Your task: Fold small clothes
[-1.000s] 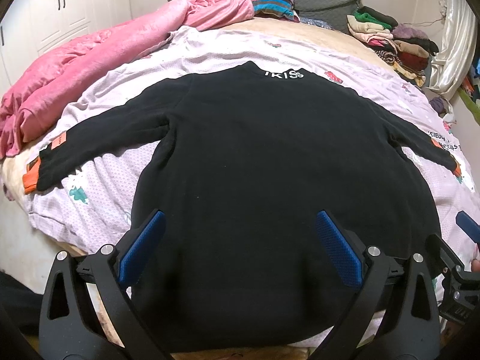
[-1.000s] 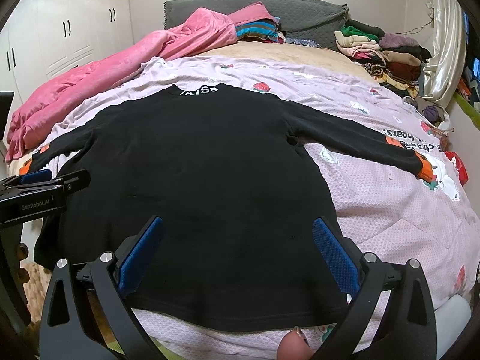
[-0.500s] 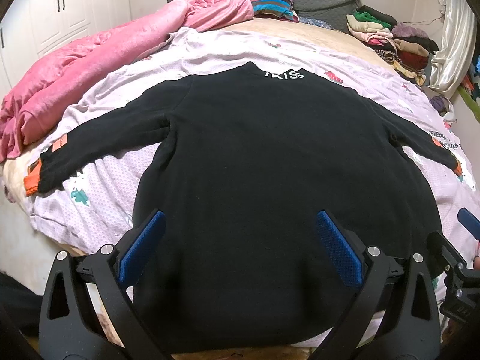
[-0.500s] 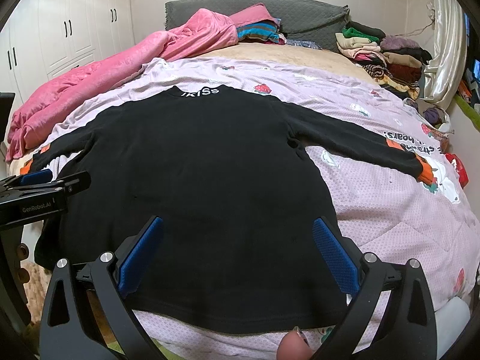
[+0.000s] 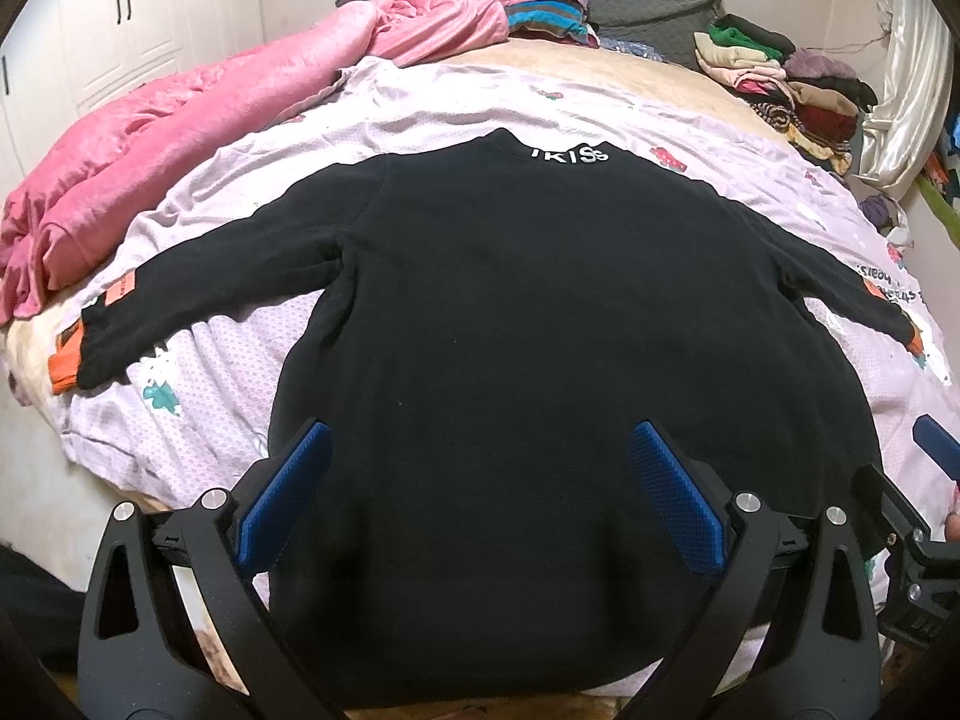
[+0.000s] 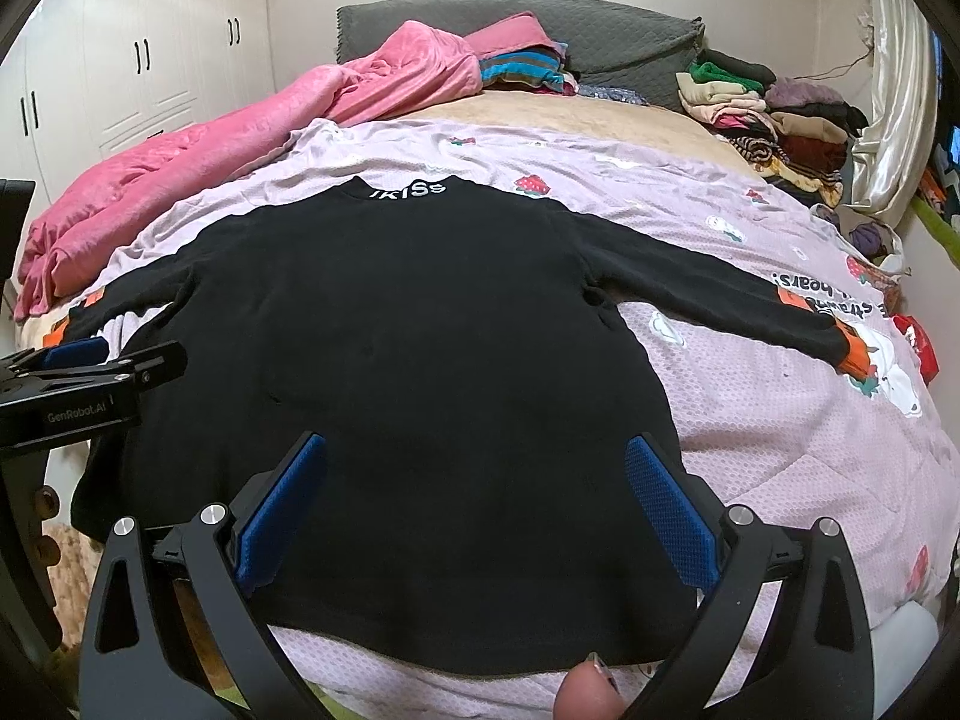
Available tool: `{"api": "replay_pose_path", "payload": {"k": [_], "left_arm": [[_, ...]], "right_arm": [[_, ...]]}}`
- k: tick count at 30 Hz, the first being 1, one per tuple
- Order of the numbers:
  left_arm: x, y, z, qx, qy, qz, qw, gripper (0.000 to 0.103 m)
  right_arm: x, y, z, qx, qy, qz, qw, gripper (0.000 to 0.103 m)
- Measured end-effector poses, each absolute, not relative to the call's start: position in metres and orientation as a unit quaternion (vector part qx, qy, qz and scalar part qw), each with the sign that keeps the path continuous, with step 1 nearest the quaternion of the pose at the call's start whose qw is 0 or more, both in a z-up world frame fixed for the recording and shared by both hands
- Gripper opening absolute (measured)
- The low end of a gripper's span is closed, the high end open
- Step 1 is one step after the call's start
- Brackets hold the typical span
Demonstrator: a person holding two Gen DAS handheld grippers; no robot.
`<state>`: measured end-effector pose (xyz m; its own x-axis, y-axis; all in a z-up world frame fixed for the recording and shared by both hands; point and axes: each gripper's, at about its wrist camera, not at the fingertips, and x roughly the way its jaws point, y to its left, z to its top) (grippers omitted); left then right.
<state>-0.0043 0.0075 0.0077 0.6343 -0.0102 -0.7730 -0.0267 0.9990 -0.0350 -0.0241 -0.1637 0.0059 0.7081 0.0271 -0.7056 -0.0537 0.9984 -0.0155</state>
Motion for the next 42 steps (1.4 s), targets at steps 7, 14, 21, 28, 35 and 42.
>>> {"api": "replay_pose_path", "payload": {"k": [7, 14, 21, 28, 35, 42], "left_arm": [[-0.001, 0.008, 0.009, -0.025, 0.430, 0.006, 0.903, 0.094], [0.012, 0.012, 0.013, -0.028, 0.430, 0.008, 0.902, 0.094], [0.037, 0.019, 0.019, -0.032, 0.439, 0.012, 0.898, 0.094], [0.066, 0.027, 0.029, -0.044, 0.438, 0.018, 0.898, 0.094], [0.094, 0.020, 0.034, -0.049, 0.440, 0.011, 0.897, 0.094], [0.120, 0.003, 0.033, -0.051, 0.446, -0.008, 0.894, 0.094]], "right_arm": [[-0.018, -0.160, 0.006, -0.017, 0.381, 0.025, 0.924, 0.099], [0.001, -0.160, 0.010, -0.002, 0.378, 0.031, 0.925, 0.099], [0.032, -0.164, 0.023, 0.012, 0.365, 0.030, 0.931, 0.099], [0.066, -0.180, 0.028, 0.044, 0.367, 0.017, 0.929, 0.099], [0.091, -0.204, 0.023, 0.065, 0.373, -0.014, 0.925, 0.099], [0.112, -0.249, 0.010, 0.113, 0.394, -0.060, 0.910, 0.099]]}}
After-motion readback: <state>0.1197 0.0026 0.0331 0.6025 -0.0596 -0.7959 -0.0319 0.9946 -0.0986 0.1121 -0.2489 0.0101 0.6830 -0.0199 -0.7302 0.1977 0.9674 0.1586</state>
